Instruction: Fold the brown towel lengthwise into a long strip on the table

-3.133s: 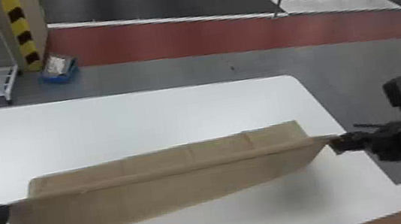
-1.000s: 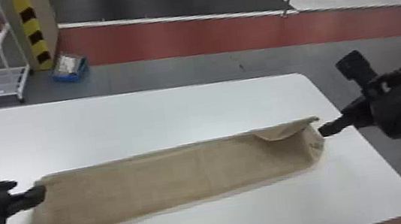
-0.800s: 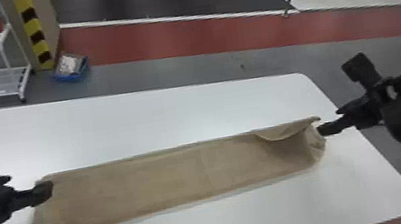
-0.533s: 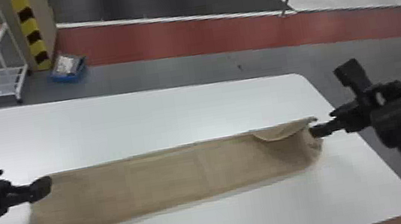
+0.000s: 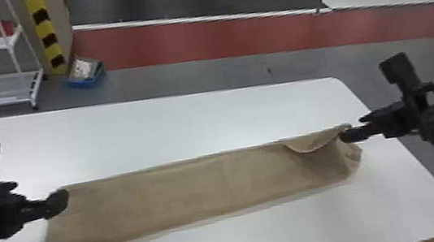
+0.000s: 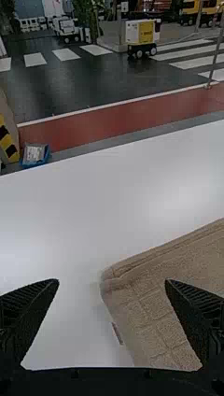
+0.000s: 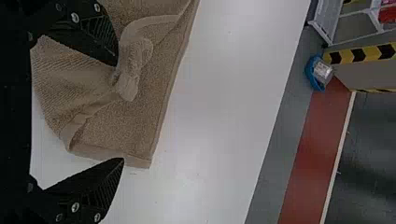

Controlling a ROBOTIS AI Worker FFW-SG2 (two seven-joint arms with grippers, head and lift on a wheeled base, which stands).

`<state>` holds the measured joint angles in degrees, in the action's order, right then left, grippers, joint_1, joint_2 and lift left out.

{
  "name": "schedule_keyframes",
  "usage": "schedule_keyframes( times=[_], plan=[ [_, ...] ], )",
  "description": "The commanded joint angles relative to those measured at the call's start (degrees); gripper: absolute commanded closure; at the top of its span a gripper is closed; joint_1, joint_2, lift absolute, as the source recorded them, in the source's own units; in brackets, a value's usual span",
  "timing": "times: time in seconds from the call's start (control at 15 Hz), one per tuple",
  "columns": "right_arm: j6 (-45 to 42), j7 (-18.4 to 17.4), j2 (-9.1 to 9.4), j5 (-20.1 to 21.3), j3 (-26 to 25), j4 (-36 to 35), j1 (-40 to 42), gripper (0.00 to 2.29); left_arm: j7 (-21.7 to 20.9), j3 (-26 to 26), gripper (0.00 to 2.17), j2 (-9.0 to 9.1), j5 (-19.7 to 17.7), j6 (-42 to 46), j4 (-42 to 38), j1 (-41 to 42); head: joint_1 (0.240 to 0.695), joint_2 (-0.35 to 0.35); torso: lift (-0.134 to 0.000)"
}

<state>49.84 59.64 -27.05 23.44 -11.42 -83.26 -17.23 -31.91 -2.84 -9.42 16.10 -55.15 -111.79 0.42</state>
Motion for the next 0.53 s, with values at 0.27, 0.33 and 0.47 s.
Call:
schedule_keyframes(
  times=[0.27,0.33,0.47],
  plan=[
    [0.57,-8.05,0.33,3.89,1.05,1.09,-0.17,0.19,-0.17,1.00,0.04,0.02,-0.11,0.35,-0.09,-0.15,0.695,-0.217,-0.092],
    [1.27,-8.05,0.25,4.07,1.05,1.00,-0.17,0.19,-0.26,0.74,0.04,0.02,-0.11,0.52,-0.18,-0.07,0.695,-0.233,-0.092],
    [4.79,-3.30,-0.02,2.57,0.34,-3.40,1.77,0.19,-0.34,0.47,0.04,0.02,-0.28,0.52,-0.62,0.20,0.695,-0.244,-0.092]
  ],
)
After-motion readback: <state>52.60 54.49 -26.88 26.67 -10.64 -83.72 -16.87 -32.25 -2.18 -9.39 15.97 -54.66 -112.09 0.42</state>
